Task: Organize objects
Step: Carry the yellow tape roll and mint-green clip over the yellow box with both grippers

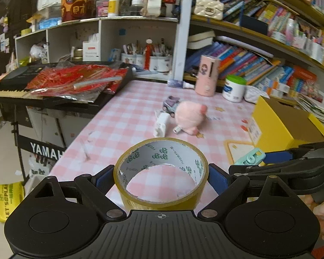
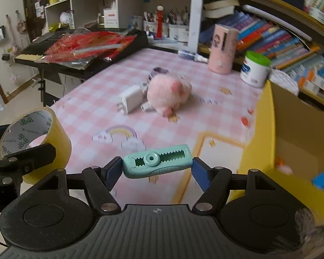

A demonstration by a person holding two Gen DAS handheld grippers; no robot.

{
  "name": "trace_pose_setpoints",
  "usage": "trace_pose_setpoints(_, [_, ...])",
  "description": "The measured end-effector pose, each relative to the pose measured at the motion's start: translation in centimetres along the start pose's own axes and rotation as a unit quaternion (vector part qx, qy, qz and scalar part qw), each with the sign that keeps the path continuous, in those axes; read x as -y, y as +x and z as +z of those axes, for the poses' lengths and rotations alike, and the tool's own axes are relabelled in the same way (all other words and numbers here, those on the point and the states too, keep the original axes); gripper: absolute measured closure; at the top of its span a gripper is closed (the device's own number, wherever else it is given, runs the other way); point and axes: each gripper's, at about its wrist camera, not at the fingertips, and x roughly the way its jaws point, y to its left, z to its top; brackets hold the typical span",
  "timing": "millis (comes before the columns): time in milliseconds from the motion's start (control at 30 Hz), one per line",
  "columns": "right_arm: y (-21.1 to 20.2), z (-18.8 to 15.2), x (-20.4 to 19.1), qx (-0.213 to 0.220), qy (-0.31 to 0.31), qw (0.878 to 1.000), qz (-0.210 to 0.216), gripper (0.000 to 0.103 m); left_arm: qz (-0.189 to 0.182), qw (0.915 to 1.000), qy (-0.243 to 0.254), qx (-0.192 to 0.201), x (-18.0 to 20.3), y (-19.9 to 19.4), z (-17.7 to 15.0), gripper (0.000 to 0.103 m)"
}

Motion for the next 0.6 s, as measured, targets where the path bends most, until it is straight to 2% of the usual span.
trace_pose_setpoints(333, [-4.2,-5.7,-0.2,-0.014,0.052,0.998,-0.036,0.035,-0.05,0.9976,0.044,-0.019,1.7,-2.7,-2.9,0.012])
trace_pose_setpoints(600, [-6.8,-9.7,0.5,-0.021,0.105,0.992,-0.065,0.035,-0.092,0.9916,0.085,-0.033,3.5,-4.1,-4.7,0.012])
